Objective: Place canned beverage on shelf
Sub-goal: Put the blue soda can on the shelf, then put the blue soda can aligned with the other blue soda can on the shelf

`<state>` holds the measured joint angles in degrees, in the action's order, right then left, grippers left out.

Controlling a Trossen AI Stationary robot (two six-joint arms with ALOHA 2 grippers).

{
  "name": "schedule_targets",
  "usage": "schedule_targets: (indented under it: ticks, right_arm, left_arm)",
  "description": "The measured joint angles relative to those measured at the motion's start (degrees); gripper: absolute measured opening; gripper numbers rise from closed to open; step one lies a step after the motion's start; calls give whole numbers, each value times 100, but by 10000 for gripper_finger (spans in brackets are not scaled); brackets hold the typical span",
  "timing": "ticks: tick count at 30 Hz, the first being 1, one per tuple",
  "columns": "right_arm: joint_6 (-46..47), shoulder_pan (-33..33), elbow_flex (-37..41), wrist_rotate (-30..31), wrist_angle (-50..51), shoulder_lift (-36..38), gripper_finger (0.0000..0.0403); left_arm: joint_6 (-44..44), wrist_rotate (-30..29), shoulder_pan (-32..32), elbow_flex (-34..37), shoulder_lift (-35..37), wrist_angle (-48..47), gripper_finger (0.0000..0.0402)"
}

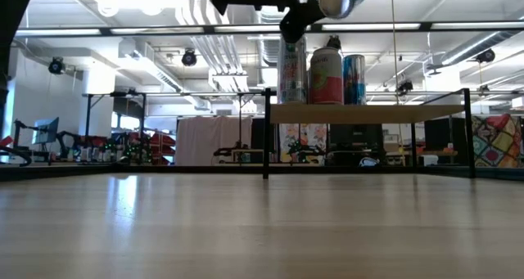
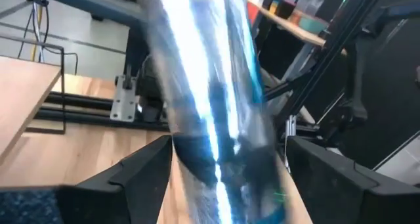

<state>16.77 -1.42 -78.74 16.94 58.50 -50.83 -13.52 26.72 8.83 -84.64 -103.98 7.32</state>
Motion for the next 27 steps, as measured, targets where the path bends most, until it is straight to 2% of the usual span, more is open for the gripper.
schedule_targets:
  ticks: [4, 8, 12, 15, 19, 22, 25, 27]
  right_arm:
    - [-211, 421, 2, -186, -5, 144, 184]
    - [-233, 667, 2, -388, 32, 251, 162]
    - [-294, 767, 2, -463, -3, 388, 163]
    - [-8, 785, 2, -507, 62, 521, 177]
    - [319, 782, 19, -536, 636, 556, 199]
    - [524, 784, 99, -487, 768, 549, 213]
    - [944, 781, 177, -491, 681, 551, 223]
    - [1216, 768, 224, -540, 694, 551, 229]
  left_arm:
    - [-74, 63, 10, -7, 13, -263, 274]
    - [38, 83, -44, -6, 10, 1, 267]
    - [12, 64, -14, -6, 19, -103, 246]
    - [-56, 49, -13, -4, 41, -270, 234]
    - [753, -405, -267, -9, -164, -859, 233]
    - [1580, -747, -453, -9, -564, -838, 242]
    - [2116, -914, -518, -353, -1092, -969, 253]
    - [2394, -970, -539, -708, -1496, -1428, 259]
